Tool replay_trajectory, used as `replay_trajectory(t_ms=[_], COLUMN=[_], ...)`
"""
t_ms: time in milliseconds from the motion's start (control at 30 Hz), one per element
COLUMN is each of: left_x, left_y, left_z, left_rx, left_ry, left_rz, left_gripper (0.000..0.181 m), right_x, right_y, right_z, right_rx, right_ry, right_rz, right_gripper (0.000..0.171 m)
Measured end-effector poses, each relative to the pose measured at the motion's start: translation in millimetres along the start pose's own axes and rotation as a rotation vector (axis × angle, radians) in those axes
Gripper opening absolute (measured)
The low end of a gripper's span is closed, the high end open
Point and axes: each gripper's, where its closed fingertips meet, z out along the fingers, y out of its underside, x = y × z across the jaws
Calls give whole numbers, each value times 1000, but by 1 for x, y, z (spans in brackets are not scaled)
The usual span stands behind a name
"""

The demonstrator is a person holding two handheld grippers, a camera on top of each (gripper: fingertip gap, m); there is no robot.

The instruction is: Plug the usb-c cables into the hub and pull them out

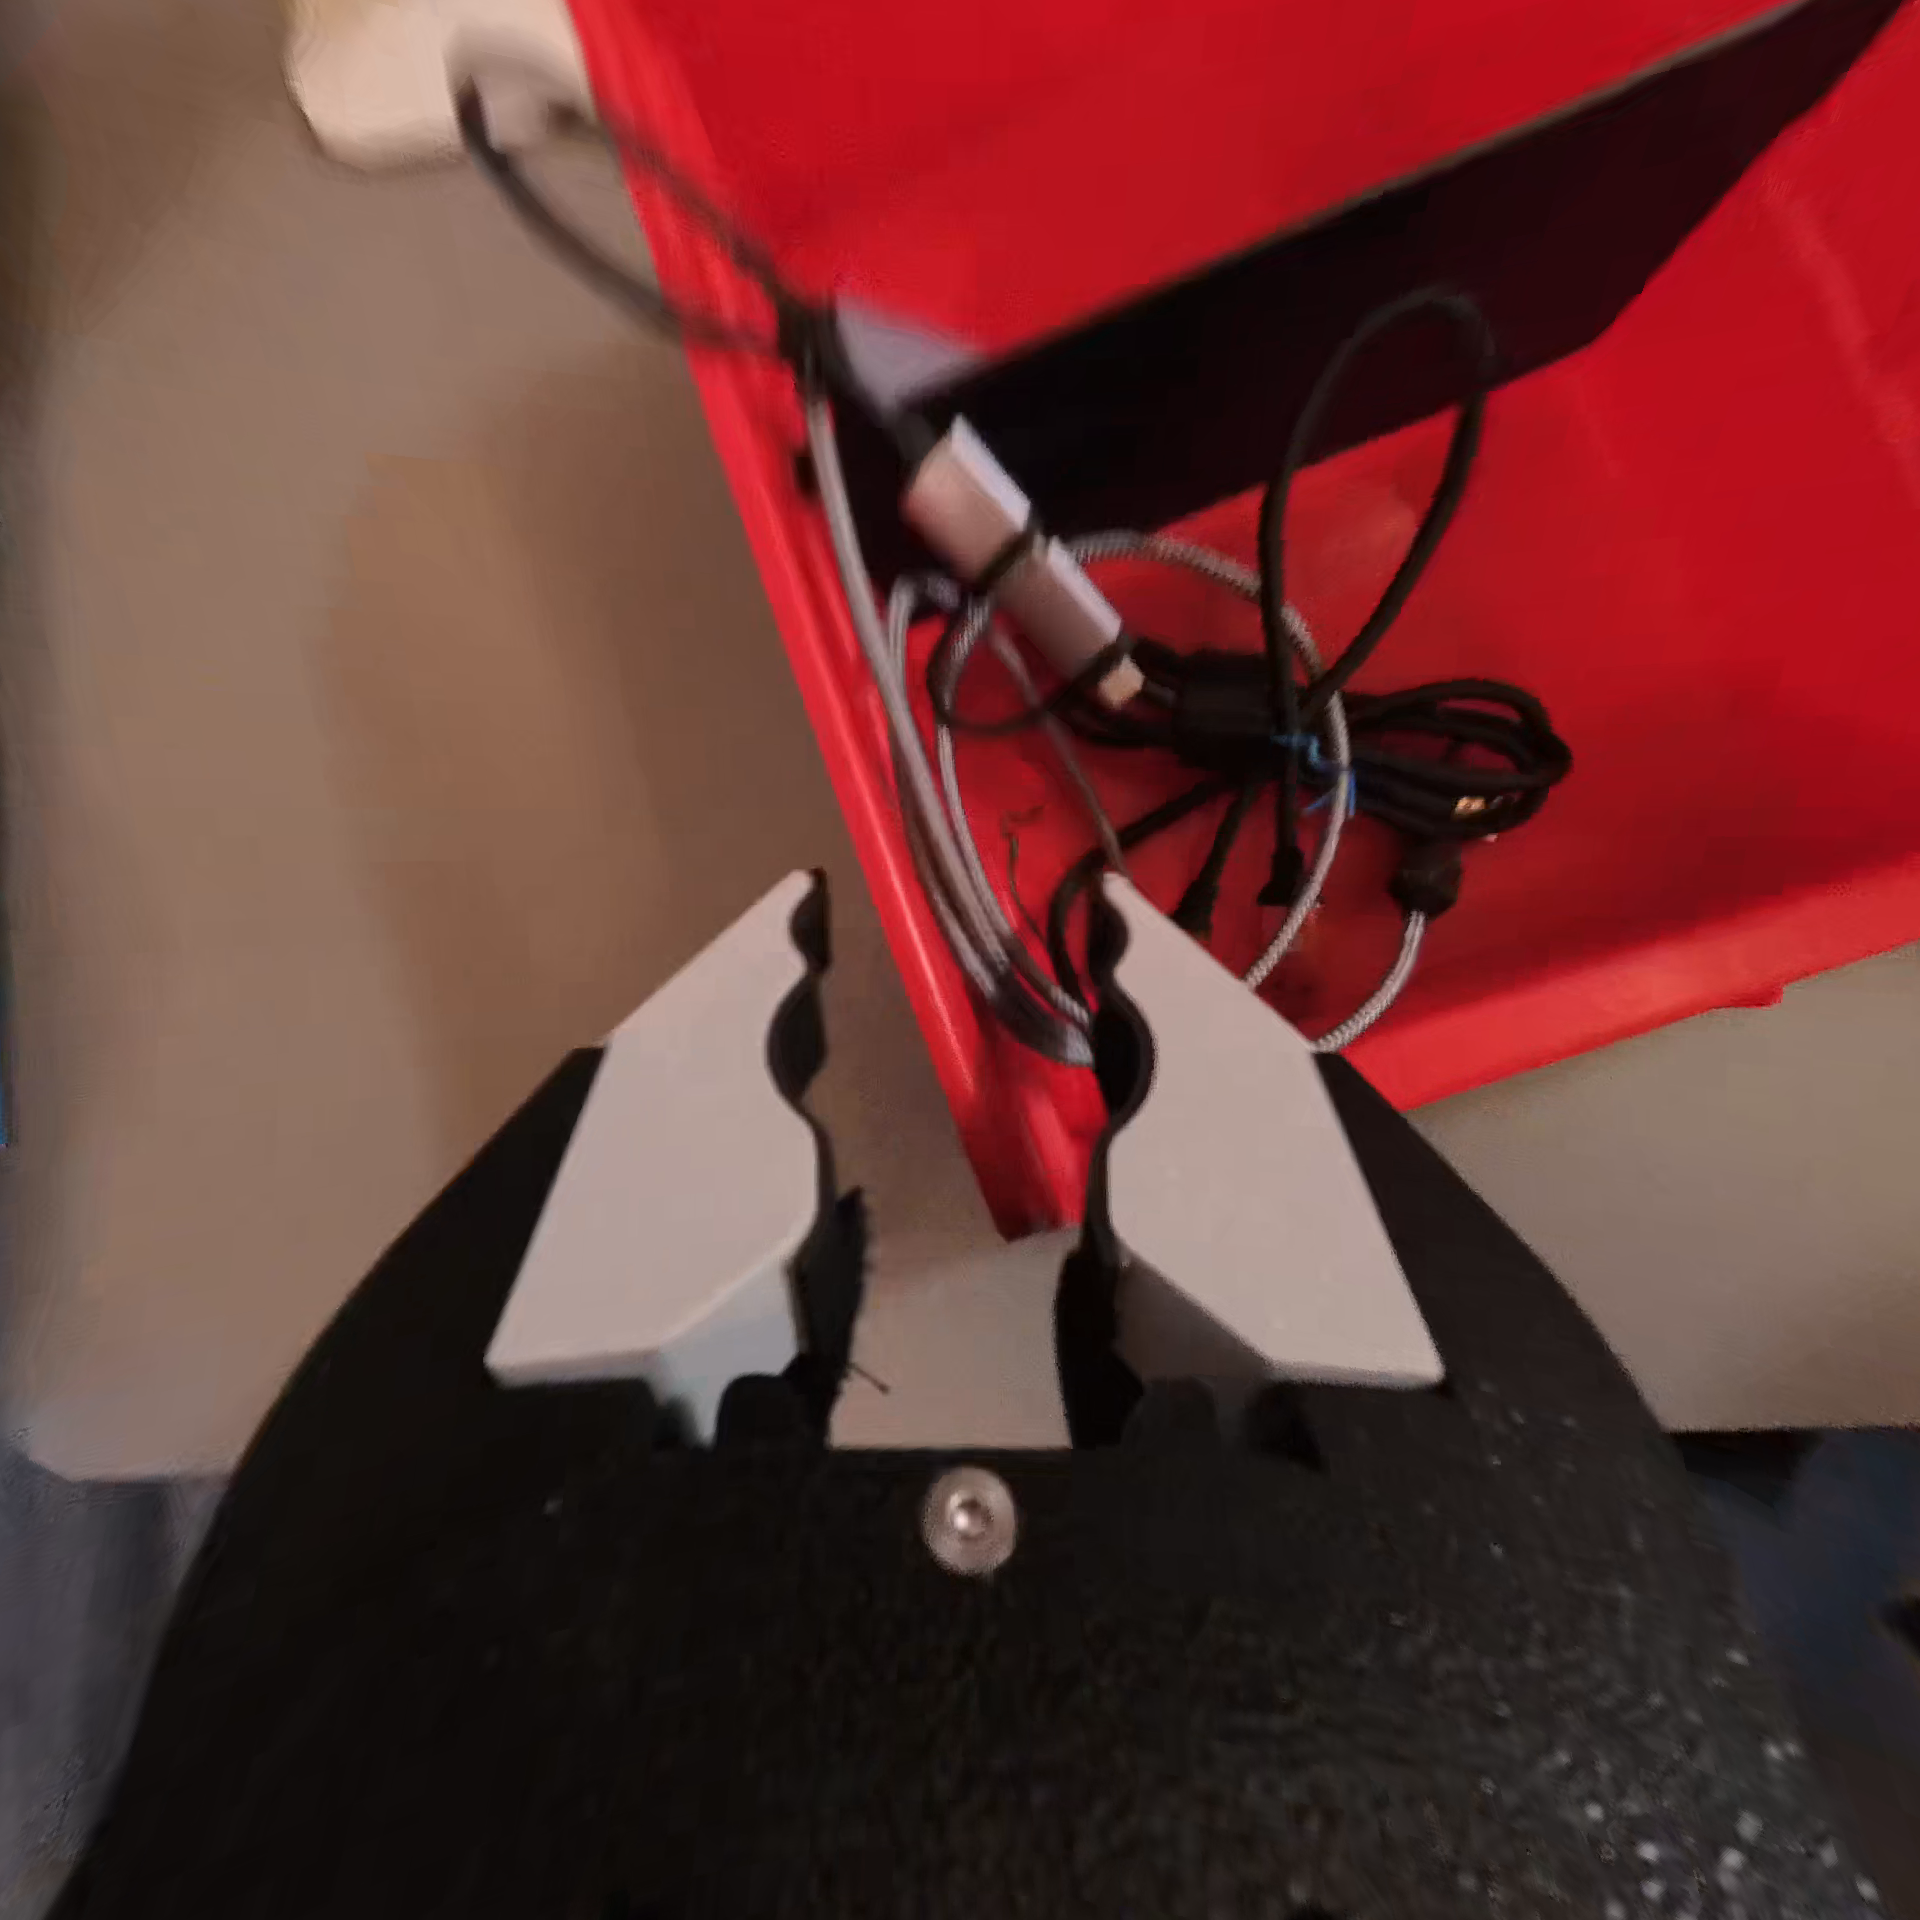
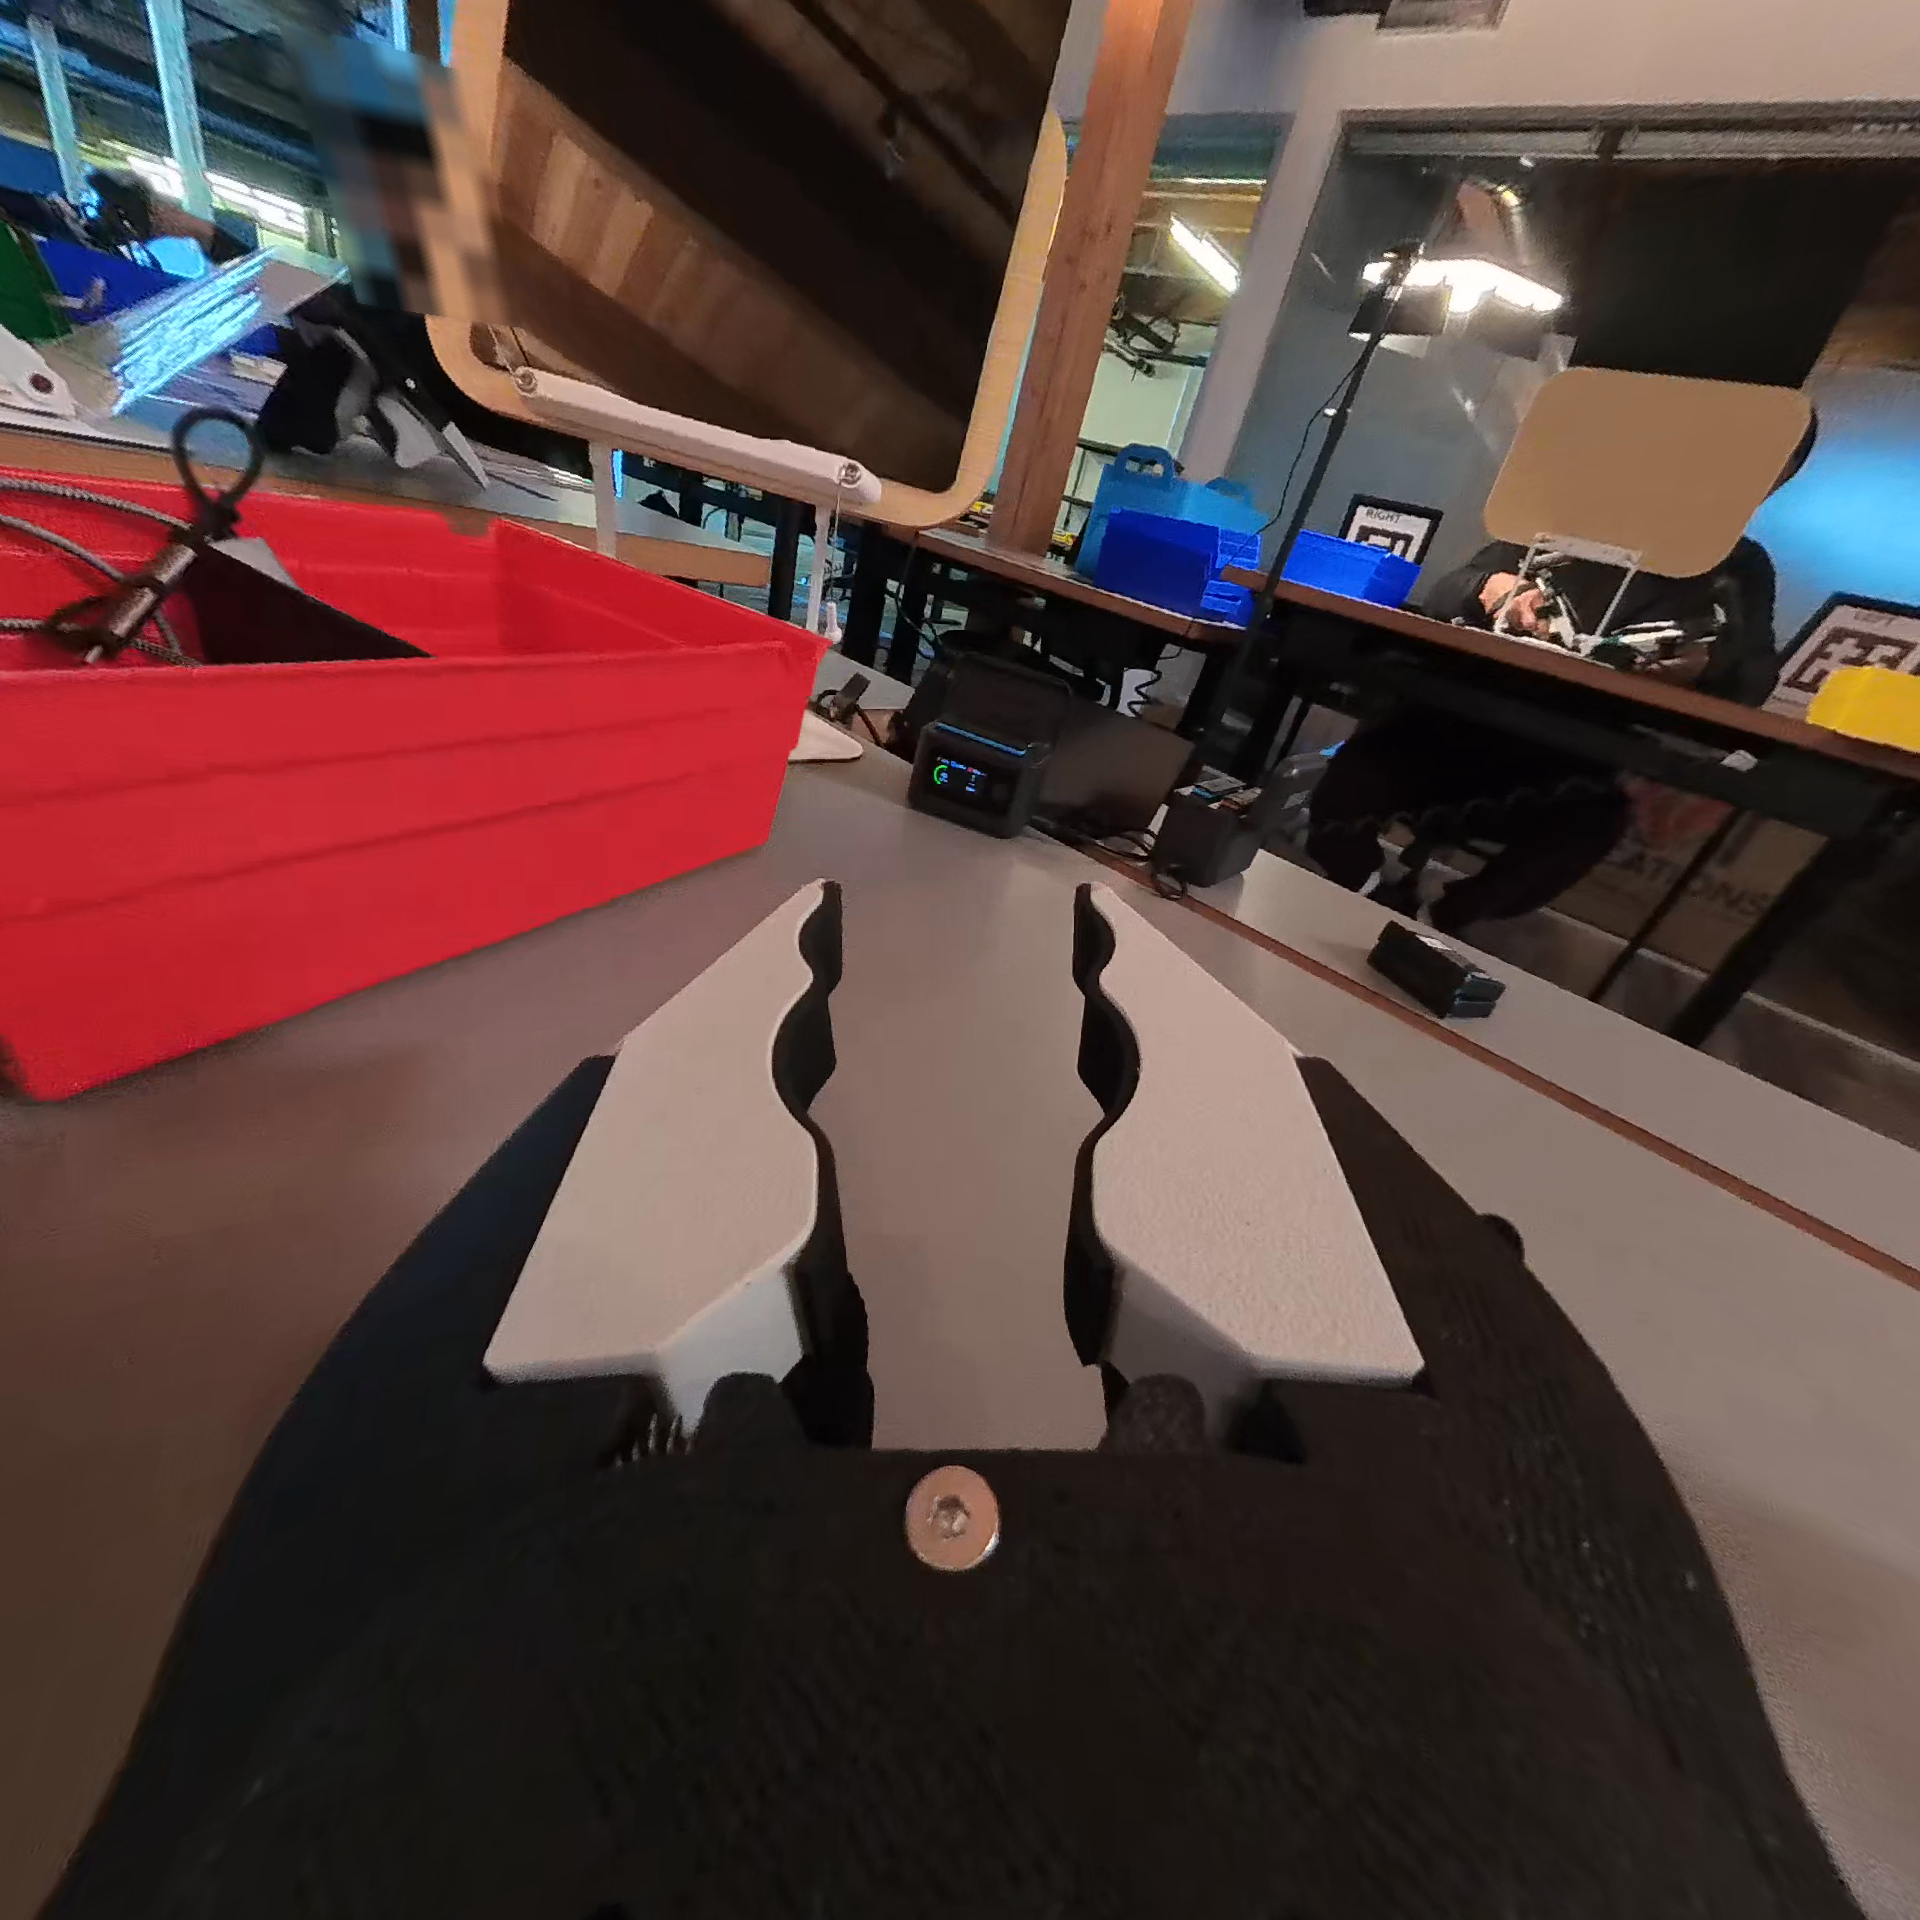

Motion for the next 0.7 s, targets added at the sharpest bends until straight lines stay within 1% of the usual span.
replay_trajectory(t_ms=[33, 67, 133, 167, 200, 233, 300, 333, 400, 467, 567, 633, 667, 700], left_x=[2, 8, 30, 42, 45, 42, 36, 29, 13, 2, -8, 0, 5, 6], left_y=[-17, -38, -74, -84, -95, -105, -116, -120, -114, -99, -75, -68, -63, -59], left_z=[-8, -16, -28, -29, -25, -17, 6, 21, 51, 71, 84, 84, 81, 80], left_rx=[68, 151, 267, 279, 261, 212, 48, -41, -263, -475, -729, -824, -873, -906], left_ry=[-4, 18, 125, 202, 231, 244, 309, 314, 340, 356, 351, 396, 432, 451], left_rz=[79, 183, 427, 558, 640, 680, 705, 703, 672, 631, 577, 526, 517, 547], left_gripper=[56, 58, 53, 50, 46, 43, 39, 38, 35, 32, 34, 36, 31, 17], right_x=[-2, -3, -7, -8, -9, -10, -11, -11, -10, -10, -9, -9, -10, -10], right_y=[1, 2, 5, 6, 7, 7, 8, 8, 9, 9, 8, 7, 7, 8], right_z=[0, 1, 3, 3, 4, 4, 4, 3, 3, 3, 3, 3, 3, 3], right_rx=[-4, -7, -17, -22, -26, -29, -33, -33, -36, -40, -34, -30, -30, -31], right_ry=[-7, -16, -35, -40, -44, -47, -51, -53, -50, -47, -46, -49, -52, -56], right_rz=[-4, -4, -3, -5, -11, -17, -24, -27, -38, -50, -59, -60, -60, -59], right_gripper=[44, 44, 44, 44, 44, 44, 43, 43, 43, 43, 43, 43, 43, 44])
